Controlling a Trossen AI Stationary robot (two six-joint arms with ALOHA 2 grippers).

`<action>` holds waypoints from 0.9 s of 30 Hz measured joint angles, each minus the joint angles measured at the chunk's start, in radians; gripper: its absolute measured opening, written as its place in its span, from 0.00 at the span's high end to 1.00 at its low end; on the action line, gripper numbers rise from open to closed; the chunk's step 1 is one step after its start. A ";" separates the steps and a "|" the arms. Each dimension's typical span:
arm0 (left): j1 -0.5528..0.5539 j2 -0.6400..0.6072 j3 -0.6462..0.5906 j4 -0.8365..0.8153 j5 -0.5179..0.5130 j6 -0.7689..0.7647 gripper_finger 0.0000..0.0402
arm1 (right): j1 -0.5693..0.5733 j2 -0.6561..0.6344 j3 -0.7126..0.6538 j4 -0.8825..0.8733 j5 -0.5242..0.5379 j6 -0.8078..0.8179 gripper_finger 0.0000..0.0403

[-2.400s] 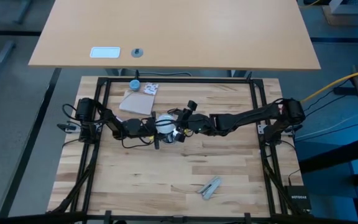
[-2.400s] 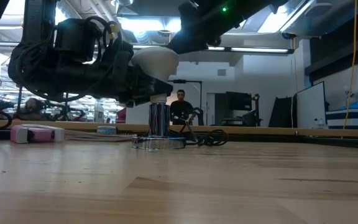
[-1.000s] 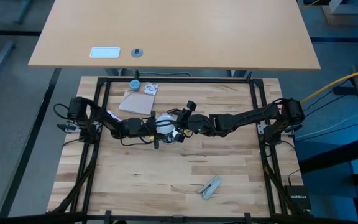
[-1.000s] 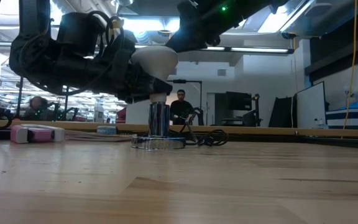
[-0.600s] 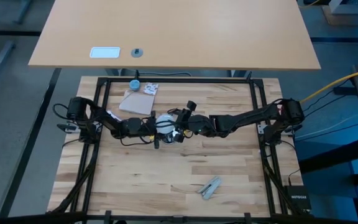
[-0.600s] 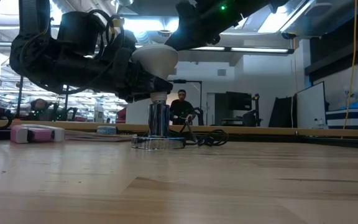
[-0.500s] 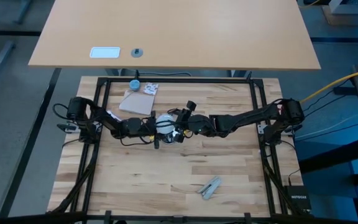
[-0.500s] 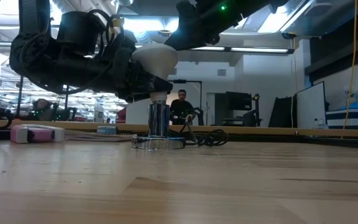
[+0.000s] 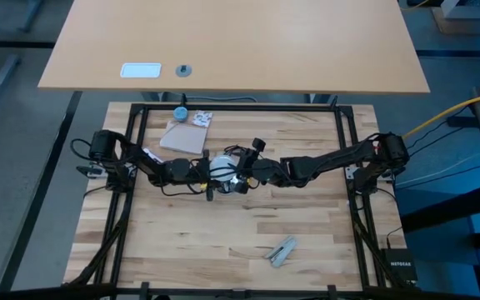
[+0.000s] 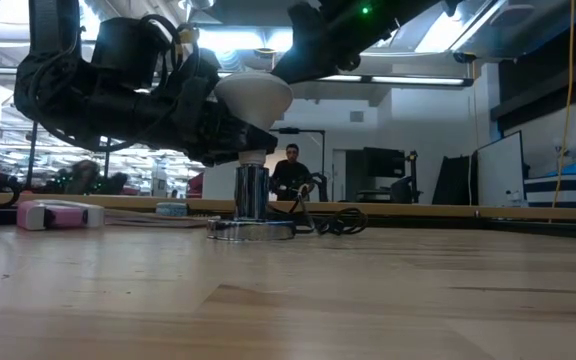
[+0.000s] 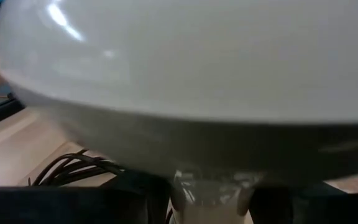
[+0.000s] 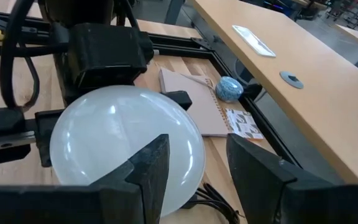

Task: Screw lightbulb
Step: Insert the light bulb into the lamp

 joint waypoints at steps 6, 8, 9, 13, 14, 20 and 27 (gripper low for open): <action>0.000 -0.003 0.000 -0.019 -0.001 -0.001 0.61 | 0.000 0.000 0.000 0.011 0.005 -0.005 0.59; 0.000 -0.003 0.002 -0.026 -0.003 -0.002 0.61 | 0.000 0.000 0.000 0.011 0.009 -0.005 0.59; 0.000 -0.003 0.002 -0.027 -0.005 -0.002 0.61 | 0.000 0.000 0.000 0.011 0.009 -0.005 0.59; 0.000 -0.003 0.002 -0.027 -0.005 0.008 0.61 | 0.000 0.000 0.000 0.011 0.009 -0.005 0.59; 0.000 -0.003 0.001 -0.027 -0.005 0.010 0.61 | 0.000 0.000 0.000 0.012 0.009 -0.005 0.59; 0.000 -0.003 0.001 -0.031 -0.005 0.014 0.61 | 0.000 0.000 0.000 0.012 0.008 -0.005 0.59; 0.000 -0.002 0.000 -0.033 -0.005 0.018 0.61 | -0.001 0.000 0.000 0.014 -0.005 -0.004 0.59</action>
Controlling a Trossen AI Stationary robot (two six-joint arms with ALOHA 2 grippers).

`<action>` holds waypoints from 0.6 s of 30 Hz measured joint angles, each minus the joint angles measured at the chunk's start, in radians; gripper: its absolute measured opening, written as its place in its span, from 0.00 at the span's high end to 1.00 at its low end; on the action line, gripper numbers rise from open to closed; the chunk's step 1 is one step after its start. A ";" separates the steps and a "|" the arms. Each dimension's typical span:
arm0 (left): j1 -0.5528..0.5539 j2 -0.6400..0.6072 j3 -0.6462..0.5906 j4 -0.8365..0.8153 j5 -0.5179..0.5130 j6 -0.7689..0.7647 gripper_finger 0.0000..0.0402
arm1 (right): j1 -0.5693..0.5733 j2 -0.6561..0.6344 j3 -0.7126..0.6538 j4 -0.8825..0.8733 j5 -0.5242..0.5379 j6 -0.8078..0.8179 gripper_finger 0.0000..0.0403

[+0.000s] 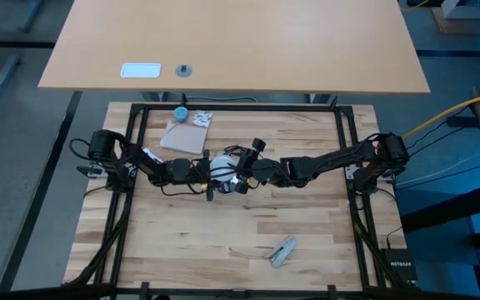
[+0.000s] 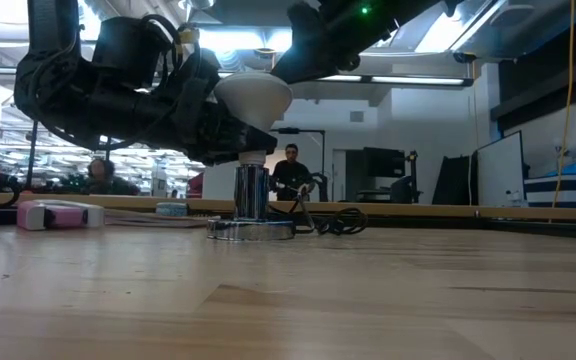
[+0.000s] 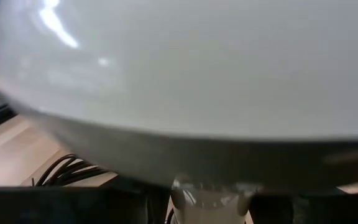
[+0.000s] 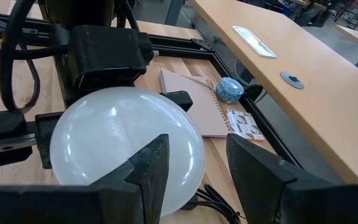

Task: Screw lightbulb
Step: Insert the light bulb into the lamp

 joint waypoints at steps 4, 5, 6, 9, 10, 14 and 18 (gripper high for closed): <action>0.000 0.000 0.000 -0.002 0.000 0.001 0.61 | 0.000 0.000 0.000 0.001 -0.002 0.000 0.57; 0.000 0.000 0.000 -0.002 0.000 0.001 0.61 | 0.000 0.000 0.000 0.001 -0.001 0.000 0.56; -0.001 0.001 0.000 -0.002 0.000 0.001 0.61 | 0.000 0.000 0.000 0.002 0.000 -0.004 0.55; -0.009 0.001 -0.001 -0.012 -0.005 0.003 0.61 | 0.000 0.000 0.000 0.010 0.001 -0.030 0.49; -0.012 0.001 -0.001 -0.016 -0.007 0.004 0.61 | 0.000 0.000 0.000 0.016 0.002 -0.035 0.47; -0.014 0.001 -0.001 -0.030 -0.008 0.011 0.61 | 0.000 -0.005 -0.001 0.043 -0.003 -0.099 0.40; -0.006 0.005 -0.003 -0.043 -0.003 0.008 0.61 | 0.001 -0.035 -0.003 0.032 -0.011 -0.135 0.38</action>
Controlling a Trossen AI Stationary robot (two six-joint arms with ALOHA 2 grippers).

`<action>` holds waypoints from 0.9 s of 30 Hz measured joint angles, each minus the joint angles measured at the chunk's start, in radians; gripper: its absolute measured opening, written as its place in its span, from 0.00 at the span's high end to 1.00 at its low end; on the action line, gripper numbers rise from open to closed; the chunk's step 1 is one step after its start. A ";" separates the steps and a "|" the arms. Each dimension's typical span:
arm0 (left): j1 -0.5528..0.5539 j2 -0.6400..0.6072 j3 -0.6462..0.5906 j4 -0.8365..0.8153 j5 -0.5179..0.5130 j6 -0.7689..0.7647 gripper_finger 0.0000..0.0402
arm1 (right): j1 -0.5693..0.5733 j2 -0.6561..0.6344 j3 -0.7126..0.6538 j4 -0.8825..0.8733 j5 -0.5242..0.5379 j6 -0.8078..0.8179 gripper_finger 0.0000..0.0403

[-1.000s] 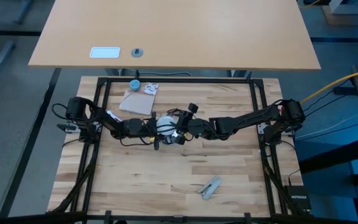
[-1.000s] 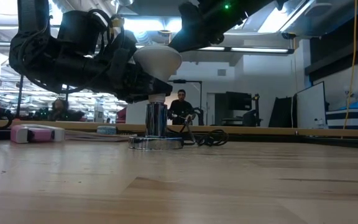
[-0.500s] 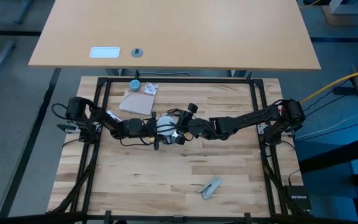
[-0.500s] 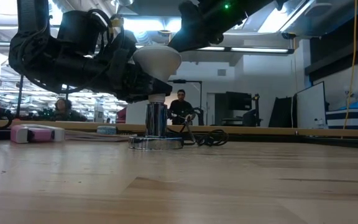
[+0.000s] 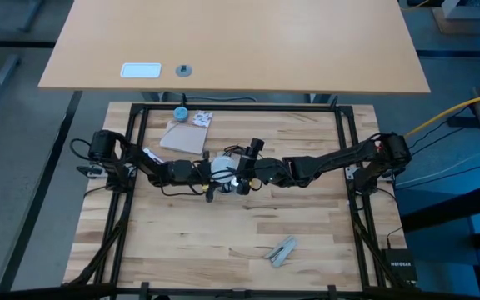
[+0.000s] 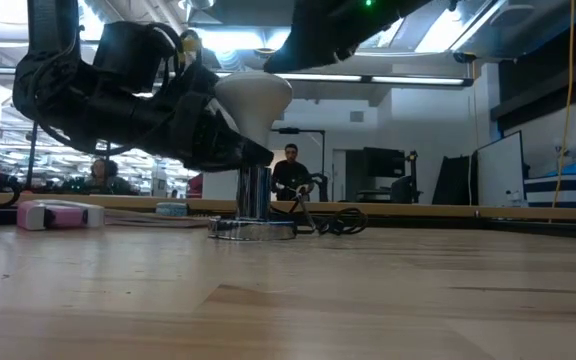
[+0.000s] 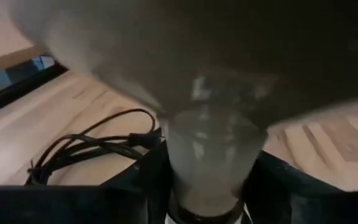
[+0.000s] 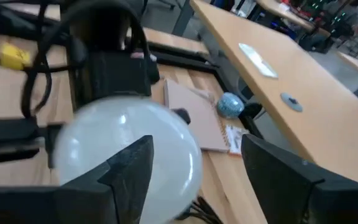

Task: Screw lightbulb
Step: Insert the light bulb into the lamp

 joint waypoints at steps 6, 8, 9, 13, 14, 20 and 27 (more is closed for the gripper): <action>0.009 0.000 -0.001 0.004 0.001 -0.015 0.61 | 0.000 -0.065 0.000 -0.058 -0.001 -0.026 0.41; 0.009 0.000 -0.001 0.005 0.001 -0.018 0.61 | 0.000 -0.077 0.000 -0.098 -0.025 -0.017 0.42; 0.009 0.000 -0.001 0.007 0.001 -0.018 0.61 | 0.000 -0.078 0.000 -0.111 -0.038 -0.016 0.43; 0.009 0.000 -0.001 0.010 0.001 -0.019 0.61 | 0.000 -0.076 0.001 -0.169 -0.122 0.038 0.44; 0.009 -0.001 -0.001 0.009 0.001 -0.019 0.61 | 0.000 -0.076 0.002 -0.193 -0.139 0.064 0.44; 0.009 -0.001 -0.001 0.006 0.001 -0.019 0.61 | 0.015 -0.076 0.002 -0.302 -0.144 0.185 0.44; 0.009 -0.001 0.000 0.000 0.001 0.002 0.61 | 0.034 -0.076 0.002 -0.237 -0.034 0.161 0.44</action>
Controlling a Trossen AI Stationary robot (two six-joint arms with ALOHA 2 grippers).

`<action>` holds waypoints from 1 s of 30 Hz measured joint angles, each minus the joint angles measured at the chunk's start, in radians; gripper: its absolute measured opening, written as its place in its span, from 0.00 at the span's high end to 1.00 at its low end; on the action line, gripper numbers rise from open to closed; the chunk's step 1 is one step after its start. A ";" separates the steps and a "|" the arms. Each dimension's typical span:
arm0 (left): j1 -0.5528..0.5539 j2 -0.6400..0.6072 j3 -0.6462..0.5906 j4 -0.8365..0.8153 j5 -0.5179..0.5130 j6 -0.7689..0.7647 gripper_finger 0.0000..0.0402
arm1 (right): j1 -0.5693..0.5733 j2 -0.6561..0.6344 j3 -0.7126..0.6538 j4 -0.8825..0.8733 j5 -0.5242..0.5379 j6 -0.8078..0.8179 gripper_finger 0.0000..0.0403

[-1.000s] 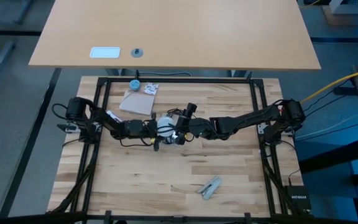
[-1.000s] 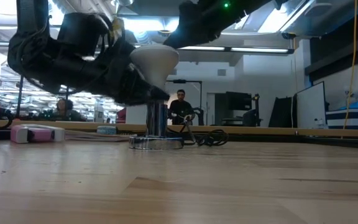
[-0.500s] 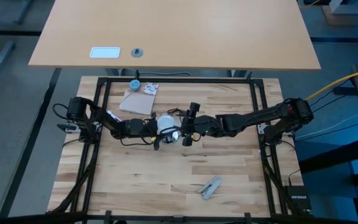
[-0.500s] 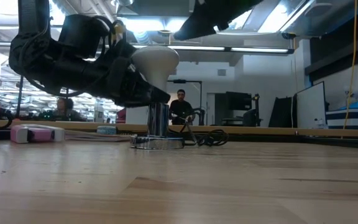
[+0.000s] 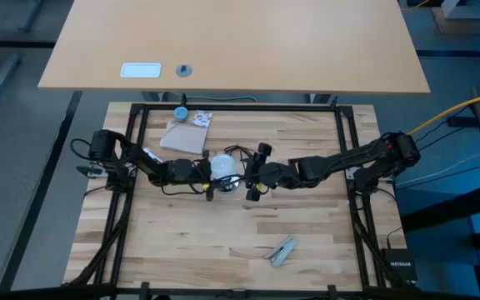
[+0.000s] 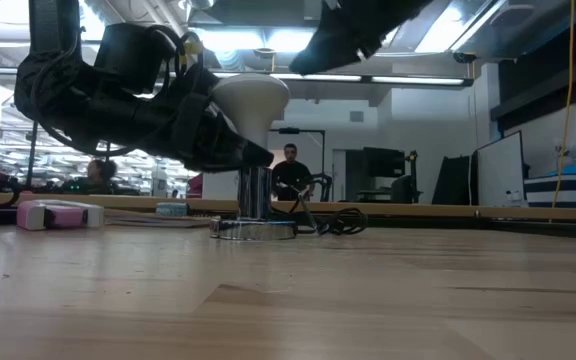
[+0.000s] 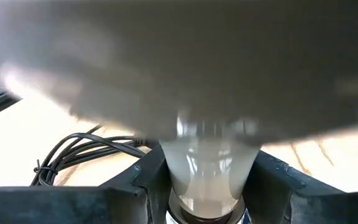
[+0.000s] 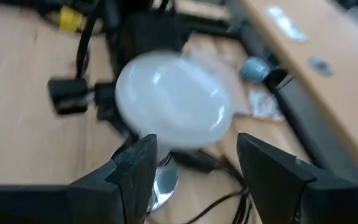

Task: Screw lightbulb
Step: Insert the light bulb into the lamp

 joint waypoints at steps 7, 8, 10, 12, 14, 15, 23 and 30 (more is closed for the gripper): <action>0.000 0.000 0.000 -0.007 0.000 -0.006 0.61 | -0.012 0.000 0.000 0.127 0.100 -0.044 0.44; 0.000 0.000 0.000 -0.008 0.000 -0.006 0.61 | -0.015 0.000 0.001 0.129 0.098 -0.049 0.44; 0.000 0.000 0.000 -0.008 0.000 -0.007 0.61 | -0.023 0.001 0.001 0.127 0.081 -0.050 0.44; 0.000 0.000 0.000 -0.008 0.000 -0.007 0.61 | -0.031 0.011 0.001 0.142 0.065 -0.050 0.44; 0.000 0.000 0.001 -0.008 0.000 -0.007 0.61 | -0.037 0.028 0.001 0.162 0.057 -0.051 0.44; 0.000 0.000 0.001 -0.008 0.000 -0.007 0.61 | -0.038 0.040 0.001 0.185 0.047 -0.051 0.44; 0.000 -0.001 0.001 -0.008 0.000 -0.007 0.61 | -0.071 0.111 0.001 0.266 0.017 -0.051 0.44; 0.000 -0.001 0.001 -0.001 0.000 -0.004 0.61 | -0.075 0.111 0.002 0.254 0.002 -0.050 0.44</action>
